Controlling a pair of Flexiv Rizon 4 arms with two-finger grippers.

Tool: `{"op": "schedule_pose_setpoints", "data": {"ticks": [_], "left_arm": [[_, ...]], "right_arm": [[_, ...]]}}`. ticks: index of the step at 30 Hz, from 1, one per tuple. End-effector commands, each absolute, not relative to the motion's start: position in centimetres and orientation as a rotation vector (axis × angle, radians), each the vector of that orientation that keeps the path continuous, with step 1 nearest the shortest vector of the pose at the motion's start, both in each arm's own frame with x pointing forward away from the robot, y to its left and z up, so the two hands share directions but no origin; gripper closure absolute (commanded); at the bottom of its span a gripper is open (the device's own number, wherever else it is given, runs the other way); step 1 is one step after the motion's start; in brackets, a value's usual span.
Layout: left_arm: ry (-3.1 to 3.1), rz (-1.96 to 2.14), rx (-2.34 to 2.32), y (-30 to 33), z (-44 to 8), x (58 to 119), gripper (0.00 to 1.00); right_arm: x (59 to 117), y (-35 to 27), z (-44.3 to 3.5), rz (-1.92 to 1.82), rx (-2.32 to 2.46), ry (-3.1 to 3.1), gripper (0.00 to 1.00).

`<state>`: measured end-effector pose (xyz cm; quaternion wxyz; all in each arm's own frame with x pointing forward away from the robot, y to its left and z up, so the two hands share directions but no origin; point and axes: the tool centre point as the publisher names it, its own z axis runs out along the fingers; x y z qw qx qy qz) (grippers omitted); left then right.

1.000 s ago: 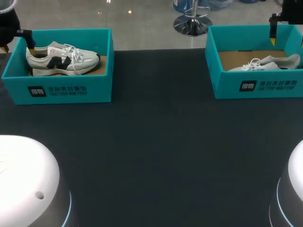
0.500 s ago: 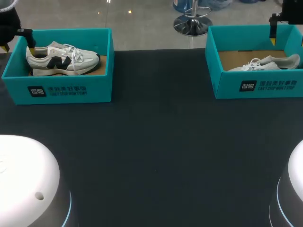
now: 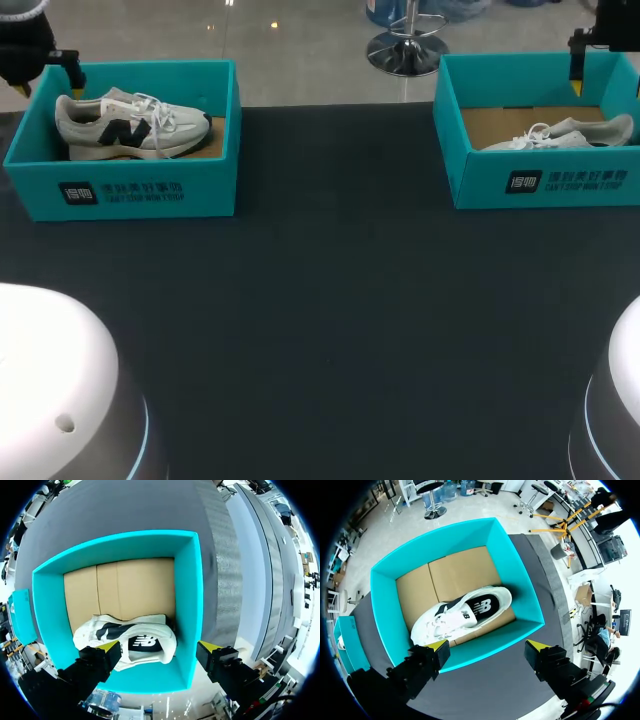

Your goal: Take the shoe out of the shoebox, open the shoe tongue, remove and reinsert the insole, then place the shoe into the shoebox

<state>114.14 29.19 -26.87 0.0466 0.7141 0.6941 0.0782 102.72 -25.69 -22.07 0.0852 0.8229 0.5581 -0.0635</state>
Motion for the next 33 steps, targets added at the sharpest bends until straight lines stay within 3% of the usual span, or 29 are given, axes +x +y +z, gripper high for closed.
{"op": "schedule_pose_setpoints", "data": {"ticks": [1, 33], "left_arm": [[2.159, 0.153, 2.207, 29.2, -27.4, 118.2, 0.0], [2.249, 0.03, 2.22, 30.3, -32.6, 118.8, 0.0]], "right_arm": [[102.6, -25.7, -22.1, -0.185, 2.453, 1.663, 0.0], [102.6, -25.7, -22.1, -0.185, 2.453, 1.663, 0.0]]}}
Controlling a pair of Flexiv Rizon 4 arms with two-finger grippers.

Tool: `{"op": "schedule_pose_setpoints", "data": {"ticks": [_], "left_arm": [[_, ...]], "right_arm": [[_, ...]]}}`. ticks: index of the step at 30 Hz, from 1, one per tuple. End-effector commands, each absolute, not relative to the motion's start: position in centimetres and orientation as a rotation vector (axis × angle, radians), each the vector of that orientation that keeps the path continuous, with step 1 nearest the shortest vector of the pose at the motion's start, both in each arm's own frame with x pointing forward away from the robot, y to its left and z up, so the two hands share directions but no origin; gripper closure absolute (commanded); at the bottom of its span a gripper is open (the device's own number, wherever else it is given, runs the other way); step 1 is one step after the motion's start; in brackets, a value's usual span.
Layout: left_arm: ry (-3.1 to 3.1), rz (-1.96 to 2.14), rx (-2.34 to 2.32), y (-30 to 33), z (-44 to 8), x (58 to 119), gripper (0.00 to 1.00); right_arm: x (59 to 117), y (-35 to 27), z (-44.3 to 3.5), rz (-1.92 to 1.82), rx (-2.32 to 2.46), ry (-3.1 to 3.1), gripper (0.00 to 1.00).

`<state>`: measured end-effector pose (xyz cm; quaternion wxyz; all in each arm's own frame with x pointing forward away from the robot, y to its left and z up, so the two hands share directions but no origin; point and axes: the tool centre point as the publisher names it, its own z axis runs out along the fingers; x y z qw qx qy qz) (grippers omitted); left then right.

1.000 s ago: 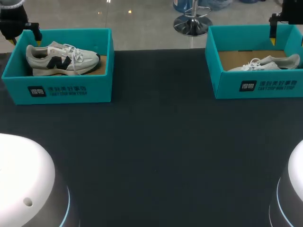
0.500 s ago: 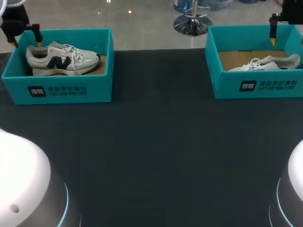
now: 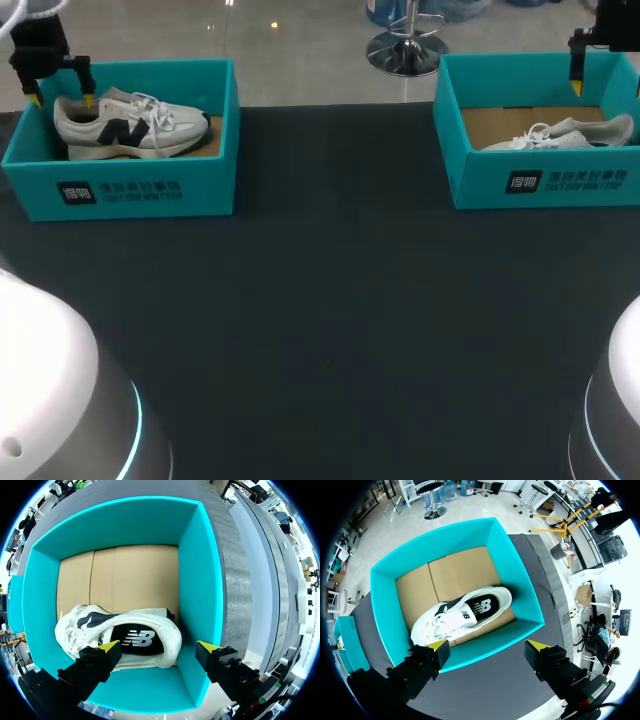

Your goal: Take the shoe out of the shoebox, open the shoe tongue, remove and reinsert the insole, then place the shoe into the shoebox

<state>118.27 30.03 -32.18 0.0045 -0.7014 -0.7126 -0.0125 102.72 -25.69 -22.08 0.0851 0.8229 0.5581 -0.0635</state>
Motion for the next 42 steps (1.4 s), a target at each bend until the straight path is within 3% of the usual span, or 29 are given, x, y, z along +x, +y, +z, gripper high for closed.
{"op": "schedule_pose_setpoints", "data": {"ticks": [1, 17, 18, 19, 20, 23, 24, 42], "left_arm": [[-2.22, -0.031, -2.193, 30.2, -32.7, 118.8, 0.0], [-2.156, -0.105, -2.179, 28.9, -34.6, 118.8, 0.0], [-2.155, -0.106, -2.179, 28.8, -34.7, 118.8, 0.05], [-2.156, -0.107, -2.18, 28.8, -34.7, 118.7, 0.41], [-2.158, -0.109, -2.182, 28.8, -34.6, 118.7, 0.58], [-2.161, -0.12, -2.188, 28.8, -34.5, 118.6, 0.97], [-2.161, -0.124, -2.191, 28.8, -34.4, 118.5, 1.0], [-2.154, -0.158, -2.203, 29.1, -34.1, 117.9, 1.0]], "right_arm": [[102.6, -25.7, -22.1, -0.185, 2.453, 1.663, 0.0], [102.6, -25.7, -22.1, -0.185, 2.453, 1.663, 0.0], [102.6, -25.7, -22.1, -0.185, 2.453, 1.663, 0.0], [102.6, -25.7, -22.1, -0.185, 2.453, 1.663, 0.0], [102.6, -25.7, -22.1, -0.185, 2.453, 1.663, 0.0], [102.6, -25.7, -22.1, -0.185, 2.453, 1.663, 0.0], [102.6, -25.7, -22.1, -0.185, 2.453, 1.663, 0.0], [102.6, -25.7, -22.1, -0.185, 2.453, 1.663, 0.0]]}}
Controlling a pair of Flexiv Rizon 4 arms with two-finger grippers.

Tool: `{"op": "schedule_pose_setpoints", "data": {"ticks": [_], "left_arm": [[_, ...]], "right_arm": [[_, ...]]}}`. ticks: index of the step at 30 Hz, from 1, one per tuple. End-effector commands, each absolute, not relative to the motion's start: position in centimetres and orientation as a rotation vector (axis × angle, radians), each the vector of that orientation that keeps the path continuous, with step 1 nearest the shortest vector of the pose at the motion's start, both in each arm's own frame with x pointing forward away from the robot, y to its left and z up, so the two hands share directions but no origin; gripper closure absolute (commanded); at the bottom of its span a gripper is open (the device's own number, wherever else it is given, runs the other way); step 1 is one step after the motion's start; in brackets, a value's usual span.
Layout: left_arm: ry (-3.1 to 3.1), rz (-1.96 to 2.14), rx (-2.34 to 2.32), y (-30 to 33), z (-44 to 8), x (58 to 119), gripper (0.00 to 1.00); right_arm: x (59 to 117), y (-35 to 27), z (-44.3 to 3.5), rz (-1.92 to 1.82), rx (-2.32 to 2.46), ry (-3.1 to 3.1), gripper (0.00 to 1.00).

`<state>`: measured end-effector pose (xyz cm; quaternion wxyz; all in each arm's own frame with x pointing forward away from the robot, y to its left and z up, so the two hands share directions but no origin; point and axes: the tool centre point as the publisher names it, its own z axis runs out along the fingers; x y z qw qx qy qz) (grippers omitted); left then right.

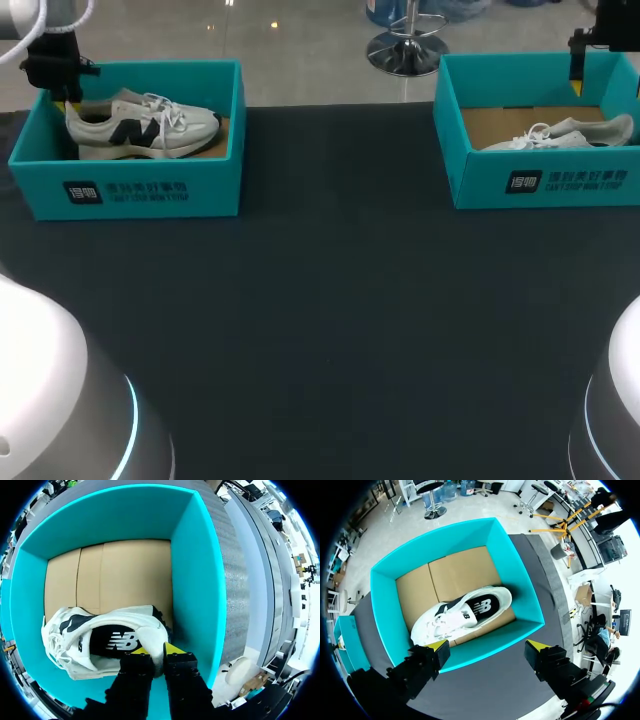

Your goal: Take the shoe out of the shoebox, open the shoe tongue, remove and reinsert the insole, then place the shoe into the shoebox

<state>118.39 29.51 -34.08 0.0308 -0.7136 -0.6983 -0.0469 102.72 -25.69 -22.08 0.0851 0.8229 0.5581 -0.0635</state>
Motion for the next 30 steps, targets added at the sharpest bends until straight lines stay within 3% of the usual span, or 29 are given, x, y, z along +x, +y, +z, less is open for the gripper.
{"op": "schedule_pose_setpoints", "data": {"ticks": [1, 11, 30], "left_arm": [[-2.153, -0.156, -2.205, 29.2, -34.1, 117.8, 1.0], [-2.145, -0.139, -2.248, 29.7, -31.6, 116.9, 1.0], [-2.189, -0.143, -2.359, 31.0, -16.6, 115.8, 1.0]], "right_arm": [[102.6, -25.7, -22.1, -0.185, 2.453, 1.663, 0.0], [102.6, -25.7, -22.1, -0.185, 2.453, 1.663, 0.0], [102.6, -25.7, -22.1, -0.185, 2.453, 1.663, 0.0]]}}
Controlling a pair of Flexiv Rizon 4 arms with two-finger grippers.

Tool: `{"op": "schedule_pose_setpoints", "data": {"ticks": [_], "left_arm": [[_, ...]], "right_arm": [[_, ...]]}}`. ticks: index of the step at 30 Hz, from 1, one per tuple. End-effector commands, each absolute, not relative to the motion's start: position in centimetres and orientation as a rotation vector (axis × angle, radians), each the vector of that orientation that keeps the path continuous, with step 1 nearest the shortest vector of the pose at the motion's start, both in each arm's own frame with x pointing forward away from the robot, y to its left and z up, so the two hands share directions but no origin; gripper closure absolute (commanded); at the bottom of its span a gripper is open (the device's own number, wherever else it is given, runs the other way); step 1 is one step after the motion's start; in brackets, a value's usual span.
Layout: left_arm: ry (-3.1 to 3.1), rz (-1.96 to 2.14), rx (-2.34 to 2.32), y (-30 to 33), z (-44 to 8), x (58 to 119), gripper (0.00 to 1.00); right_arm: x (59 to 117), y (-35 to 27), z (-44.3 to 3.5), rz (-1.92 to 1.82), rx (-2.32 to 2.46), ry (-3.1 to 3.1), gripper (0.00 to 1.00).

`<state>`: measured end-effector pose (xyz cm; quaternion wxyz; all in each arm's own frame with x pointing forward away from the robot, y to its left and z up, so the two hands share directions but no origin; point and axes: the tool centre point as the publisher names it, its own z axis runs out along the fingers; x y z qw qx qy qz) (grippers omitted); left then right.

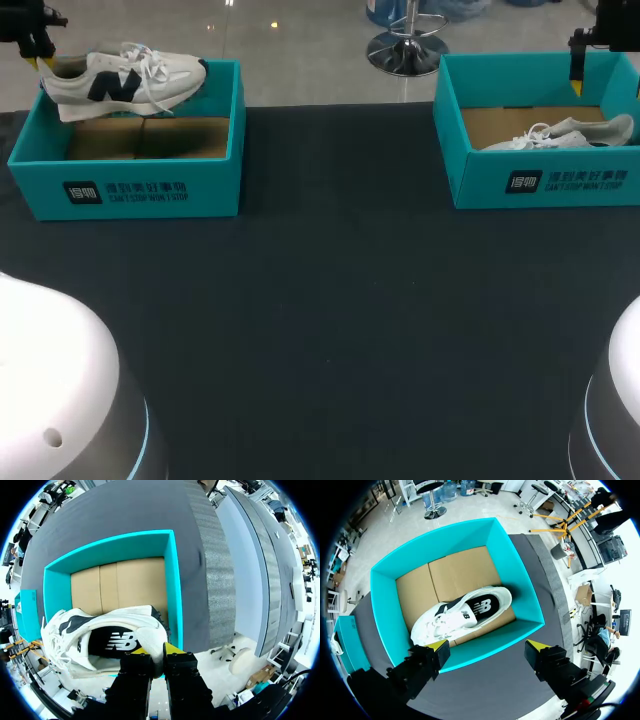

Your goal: Take the shoe out of the shoebox, open the shoe tongue, remove and reinsert the insole, then place the shoe into the shoebox

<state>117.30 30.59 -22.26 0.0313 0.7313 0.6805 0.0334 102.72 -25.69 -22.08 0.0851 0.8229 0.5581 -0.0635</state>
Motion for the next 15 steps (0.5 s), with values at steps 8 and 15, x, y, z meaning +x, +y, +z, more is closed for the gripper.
{"op": "schedule_pose_setpoints", "data": {"ticks": [8, 15], "left_arm": [[2.065, 0.242, 2.239, 31.8, -11.4, 116.2, 1.0], [2.029, 0.259, 2.236, 31.8, -10.8, 115.7, 1.0]], "right_arm": [[102.6, -25.7, -22.1, -0.185, 2.453, 1.663, 0.0], [102.6, -25.7, -22.1, -0.185, 2.453, 1.663, 0.0]]}}
